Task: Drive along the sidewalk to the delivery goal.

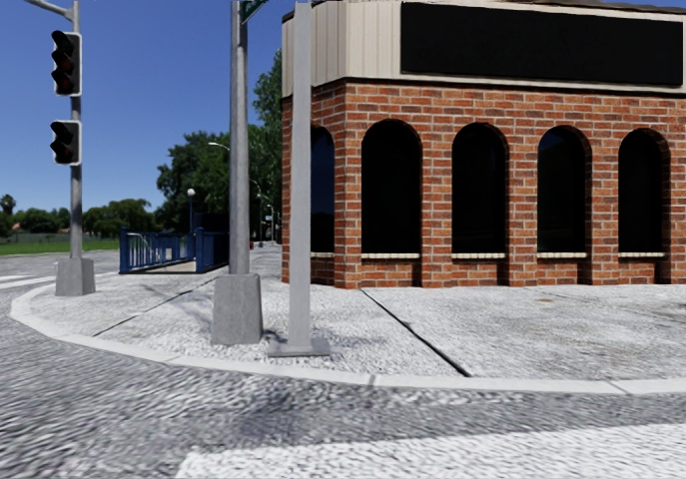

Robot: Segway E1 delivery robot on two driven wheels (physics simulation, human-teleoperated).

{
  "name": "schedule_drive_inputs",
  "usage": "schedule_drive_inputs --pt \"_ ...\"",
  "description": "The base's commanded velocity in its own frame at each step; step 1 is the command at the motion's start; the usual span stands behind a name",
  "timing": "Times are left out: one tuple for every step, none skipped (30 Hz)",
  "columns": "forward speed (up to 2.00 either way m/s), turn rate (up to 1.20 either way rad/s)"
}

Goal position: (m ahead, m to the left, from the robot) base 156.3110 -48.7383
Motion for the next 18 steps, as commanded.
schedule_drive_inputs --pt "1.10 -0.98" --pt "1.10 -0.97" --pt "1.10 -0.97" --pt "1.10 -0.97" --pt "1.10 -0.97" --pt "1.10 -0.97" --pt "1.10 -0.97" --pt "1.10 -0.97" --pt "1.10 -0.97" --pt "1.10 -0.97" --pt "1.10 -0.91" --pt "1.10 -0.70" --pt "1.12 -0.26" --pt "1.12 -0.26" --pt "1.15 -0.10" --pt "1.16 0.00" --pt "1.16 0.00" --pt "1.17 0.00"
